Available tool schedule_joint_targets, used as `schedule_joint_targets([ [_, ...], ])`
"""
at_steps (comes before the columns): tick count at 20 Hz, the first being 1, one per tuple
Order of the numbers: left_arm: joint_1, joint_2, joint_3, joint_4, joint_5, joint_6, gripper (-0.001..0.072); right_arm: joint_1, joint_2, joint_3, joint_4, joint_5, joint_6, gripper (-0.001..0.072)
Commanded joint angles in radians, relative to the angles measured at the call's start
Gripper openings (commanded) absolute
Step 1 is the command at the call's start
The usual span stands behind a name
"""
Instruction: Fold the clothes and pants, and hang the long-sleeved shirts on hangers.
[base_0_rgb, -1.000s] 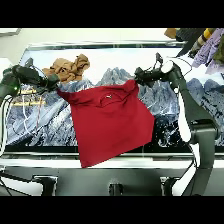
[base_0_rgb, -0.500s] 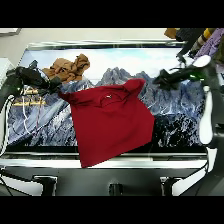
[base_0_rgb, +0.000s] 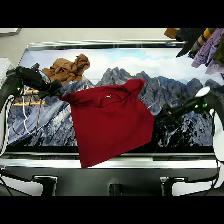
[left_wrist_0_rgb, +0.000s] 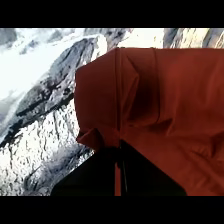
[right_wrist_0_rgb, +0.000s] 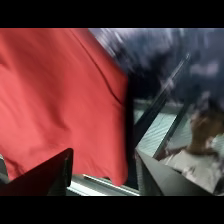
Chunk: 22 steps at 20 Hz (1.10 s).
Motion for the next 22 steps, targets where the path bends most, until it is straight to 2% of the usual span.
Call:
schedule_joint_targets([
  [1,-0.001,0.001,0.000,0.000,0.017,0.000,0.0016,0.000,0.045,-0.206,0.077,-0.101,-0.042,0.0457],
  [4,-0.001,0.001,0.000,0.000,0.018,0.000,0.0017,0.042,0.045,-0.271,0.068,-0.165,-0.047,0.0454],
  [5,-0.001,0.001,0.001,0.000,0.019,0.000,0.0016,0.067,0.045,-0.275,0.068,-0.183,-0.047,0.0424],
  [7,-0.001,0.001,0.000,0.000,0.021,0.000,0.0016,0.120,0.045,-0.275,0.067,-0.232,-0.045,0.0412],
  [8,-0.001,0.001,0.001,0.000,0.021,0.000,0.0016,0.142,0.045,-0.275,0.068,-0.250,-0.035,0.0353],
  [9,-0.001,0.001,0.001,0.000,0.021,0.000,0.0016,0.157,0.048,-0.274,0.074,-0.257,-0.034,0.0130],
  [10,0.000,0.001,0.001,0.000,0.021,0.000,0.0016,0.160,0.059,-0.274,0.095,-0.264,-0.035,0.0028],
  [12,0.000,0.001,0.001,0.000,0.022,0.000,0.0016,0.137,0.100,-0.240,0.109,-0.288,-0.016,0.0026],
  [13,0.000,0.002,0.001,0.000,0.027,0.000,0.0016,0.110,0.119,-0.195,0.106,-0.307,0.026,0.0026],
  [17,-0.001,0.002,0.000,0.000,0.096,0.001,0.0016,0.032,0.096,0.123,0.069,-0.423,0.118,0.0026],
  [19,-0.003,0.002,0.000,0.000,0.130,0.001,0.0016,0.039,0.006,0.319,0.016,-0.488,0.179,0.0026],
  [22,-0.015,-0.003,0.000,0.000,0.152,0.001,0.0016,0.040,-0.196,0.591,-0.024,-0.507,0.298,0.0026],
])
